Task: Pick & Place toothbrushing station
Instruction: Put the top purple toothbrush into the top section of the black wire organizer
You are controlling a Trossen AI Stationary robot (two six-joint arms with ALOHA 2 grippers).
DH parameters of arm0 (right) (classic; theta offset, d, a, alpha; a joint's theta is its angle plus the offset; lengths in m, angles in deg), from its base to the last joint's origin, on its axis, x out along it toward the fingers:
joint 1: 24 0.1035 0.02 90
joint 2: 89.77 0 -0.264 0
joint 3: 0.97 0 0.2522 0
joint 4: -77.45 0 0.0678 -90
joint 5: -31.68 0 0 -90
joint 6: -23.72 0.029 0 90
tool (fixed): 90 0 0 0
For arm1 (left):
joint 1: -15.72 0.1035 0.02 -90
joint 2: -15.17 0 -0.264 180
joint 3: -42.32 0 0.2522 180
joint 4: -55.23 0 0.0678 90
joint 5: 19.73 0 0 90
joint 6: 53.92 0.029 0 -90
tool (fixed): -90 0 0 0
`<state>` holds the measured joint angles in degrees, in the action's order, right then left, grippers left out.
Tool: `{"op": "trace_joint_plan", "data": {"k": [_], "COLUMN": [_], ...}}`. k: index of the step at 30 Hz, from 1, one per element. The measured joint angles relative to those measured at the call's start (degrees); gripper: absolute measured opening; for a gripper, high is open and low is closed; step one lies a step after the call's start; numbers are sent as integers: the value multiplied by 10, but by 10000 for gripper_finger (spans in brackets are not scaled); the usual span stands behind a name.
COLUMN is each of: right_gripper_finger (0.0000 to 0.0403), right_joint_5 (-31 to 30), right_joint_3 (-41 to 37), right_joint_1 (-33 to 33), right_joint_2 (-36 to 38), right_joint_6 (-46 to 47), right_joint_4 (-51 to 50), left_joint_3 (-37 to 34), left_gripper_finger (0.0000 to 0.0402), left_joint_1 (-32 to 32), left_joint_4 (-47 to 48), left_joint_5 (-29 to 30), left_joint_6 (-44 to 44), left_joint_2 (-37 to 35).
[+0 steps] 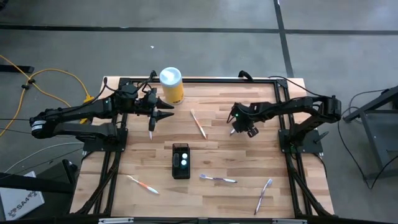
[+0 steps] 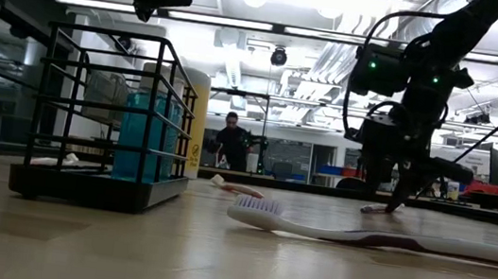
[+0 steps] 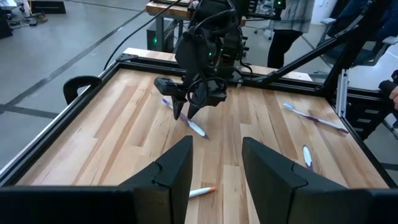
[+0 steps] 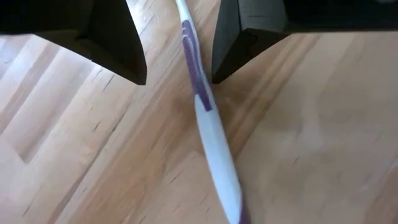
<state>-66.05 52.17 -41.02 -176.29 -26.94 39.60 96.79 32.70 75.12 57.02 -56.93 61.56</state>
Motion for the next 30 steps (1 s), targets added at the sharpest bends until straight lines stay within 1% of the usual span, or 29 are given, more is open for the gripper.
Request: {"op": "trace_joint_plan", "data": {"k": [9,12,16,23,27,30], "right_gripper_finger": [169,151,118,65,47,42], "right_joint_5": [-9,-18,-26,-23,-4,4], "right_joint_3": [0,0,0,0,0,0], "right_joint_1": [0,0,0,0,0,0], "right_joint_2": [0,0,0,0,0,0], "right_joint_6": [30,30,28,28,24,24], "right_joint_4": [-30,-38,-41,-38,-36,-34], "left_joint_3": [0,0,0,0,0,0], "left_gripper_finger": [136,136,136,136,136,136], "left_joint_1": [0,0,0,0,0,0], "left_joint_4": [0,0,0,0,0,0], "left_joint_5": [0,0,0,0,0,0], "left_joint_6": [0,0,0,0,0,0], "left_joint_2": [0,0,0,0,0,0]}}
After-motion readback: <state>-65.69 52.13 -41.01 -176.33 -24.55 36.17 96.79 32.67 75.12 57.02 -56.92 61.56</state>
